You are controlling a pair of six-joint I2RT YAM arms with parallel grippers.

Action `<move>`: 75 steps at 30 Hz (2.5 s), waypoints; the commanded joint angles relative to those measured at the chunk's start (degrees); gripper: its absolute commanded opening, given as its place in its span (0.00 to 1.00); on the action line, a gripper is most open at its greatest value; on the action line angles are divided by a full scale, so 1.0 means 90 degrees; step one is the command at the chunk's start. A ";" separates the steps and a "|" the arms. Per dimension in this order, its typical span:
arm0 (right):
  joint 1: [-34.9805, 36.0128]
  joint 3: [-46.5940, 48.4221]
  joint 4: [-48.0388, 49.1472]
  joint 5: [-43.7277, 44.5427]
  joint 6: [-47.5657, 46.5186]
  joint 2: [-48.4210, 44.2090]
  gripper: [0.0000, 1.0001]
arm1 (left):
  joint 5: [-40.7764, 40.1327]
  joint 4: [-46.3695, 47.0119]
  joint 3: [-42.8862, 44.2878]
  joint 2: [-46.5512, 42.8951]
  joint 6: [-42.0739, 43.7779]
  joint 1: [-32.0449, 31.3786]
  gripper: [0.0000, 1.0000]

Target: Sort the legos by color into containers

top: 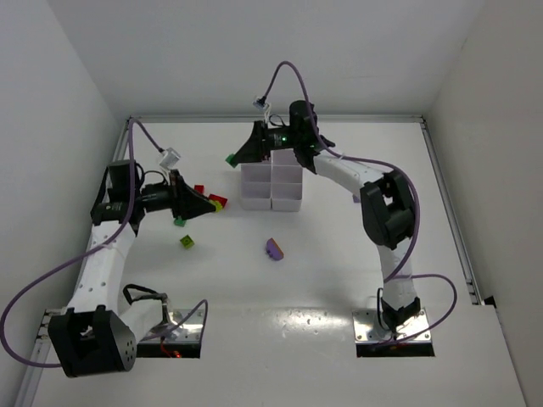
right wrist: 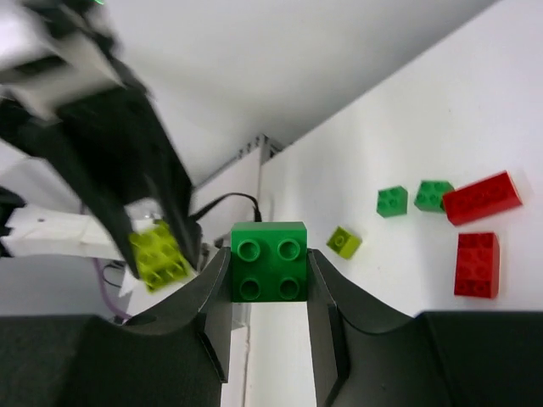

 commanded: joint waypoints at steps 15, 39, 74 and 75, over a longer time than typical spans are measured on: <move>0.1656 0.0490 -0.4178 0.2740 -0.4620 0.0174 0.00 | -0.5671 -0.3640 0.1806 0.0496 0.2723 -0.0188 0.00; 0.2252 0.2053 -0.3631 0.3735 -0.3712 0.2050 0.00 | -0.4919 -0.4901 -0.0087 -0.0946 0.7430 0.0643 0.00; 0.2224 0.2124 -0.3552 0.3952 -0.4113 0.1360 0.67 | -0.3757 -0.5098 -0.0146 -0.0489 0.8300 0.0643 0.00; 0.2223 0.2045 -0.3552 0.3874 -0.4113 0.1183 0.67 | -0.3757 -0.5039 -0.0146 -0.0489 0.8300 0.0643 0.00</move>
